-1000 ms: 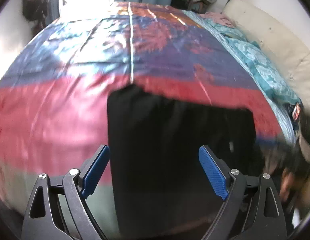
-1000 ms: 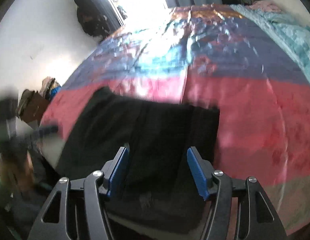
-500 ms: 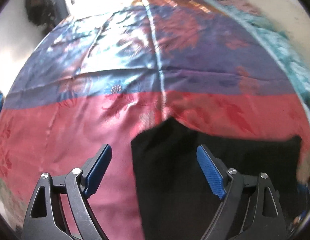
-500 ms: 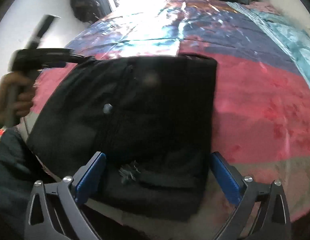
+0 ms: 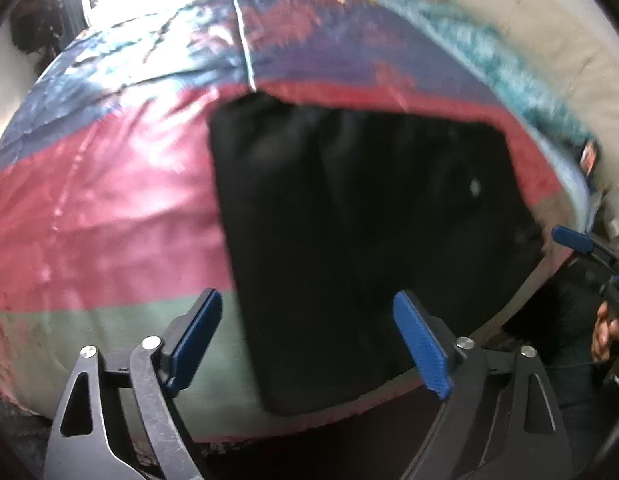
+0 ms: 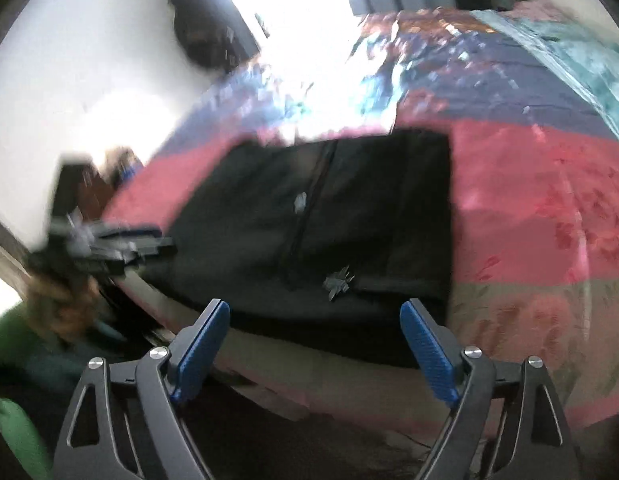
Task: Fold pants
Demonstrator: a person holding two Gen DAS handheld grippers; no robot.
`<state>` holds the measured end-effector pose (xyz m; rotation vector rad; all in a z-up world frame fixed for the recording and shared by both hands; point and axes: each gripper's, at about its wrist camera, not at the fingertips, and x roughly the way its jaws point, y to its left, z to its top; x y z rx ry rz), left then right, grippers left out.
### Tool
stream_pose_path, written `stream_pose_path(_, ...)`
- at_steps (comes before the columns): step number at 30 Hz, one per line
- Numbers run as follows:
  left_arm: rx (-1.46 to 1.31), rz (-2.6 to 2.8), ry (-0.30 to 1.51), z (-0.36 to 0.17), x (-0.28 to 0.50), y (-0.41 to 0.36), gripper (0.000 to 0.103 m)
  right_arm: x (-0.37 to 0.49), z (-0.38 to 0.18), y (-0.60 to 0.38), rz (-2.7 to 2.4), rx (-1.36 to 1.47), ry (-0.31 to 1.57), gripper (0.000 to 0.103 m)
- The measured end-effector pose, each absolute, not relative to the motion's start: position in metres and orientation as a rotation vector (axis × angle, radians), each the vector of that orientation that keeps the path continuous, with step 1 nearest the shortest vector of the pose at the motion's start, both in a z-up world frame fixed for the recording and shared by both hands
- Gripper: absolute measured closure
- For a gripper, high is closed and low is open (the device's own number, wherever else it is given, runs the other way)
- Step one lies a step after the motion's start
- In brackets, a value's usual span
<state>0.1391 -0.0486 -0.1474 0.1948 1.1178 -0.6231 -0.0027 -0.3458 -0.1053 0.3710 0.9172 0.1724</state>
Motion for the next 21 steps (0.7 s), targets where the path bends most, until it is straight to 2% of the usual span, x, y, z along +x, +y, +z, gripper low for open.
stream_pose_path(1,0.169,-0.615,1.108,-0.144,0.147,-0.042,0.003,-0.006,-0.096,-0.359,0.168,0.382,0.884,0.014)
stream_pose_path(3,0.057,-0.587,1.129,-0.143,0.170,-0.024,0.004,-0.003,-0.094,-0.381,0.169,0.410,0.890,0.013)
stream_pose_path(8,-0.175,-0.618,1.293,-0.178,0.212,-0.012,0.005,0.032,-0.143,-0.443,0.226,0.690,0.987,0.014)
stream_pose_path(17,-0.098,-0.742,1.331,-0.205,0.207,-0.048,0.004,0.078,-0.195,-0.429,0.399,0.861,1.076,0.016)
stream_pose_path(18,-0.110,-0.773,1.336,-0.205,0.207,-0.053,0.012,0.081,-0.196,-0.428,0.391,0.860,1.083,0.018)
stream_pose_path(19,-0.115,-0.787,1.340,-0.203,0.205,-0.056,0.038,0.081,-0.196,-0.428,0.381,0.856,1.087,0.033)
stream_pose_path(20,-0.060,-0.743,1.324,-0.201,0.203,-0.062,0.045,0.080,-0.195,-0.427,0.363,0.838,1.102,0.043)
stream_pose_path(21,-0.026,-0.735,1.304,-0.199,0.202,-0.066,0.062,0.081,-0.195,-0.425,0.361,0.833,1.106,0.052)
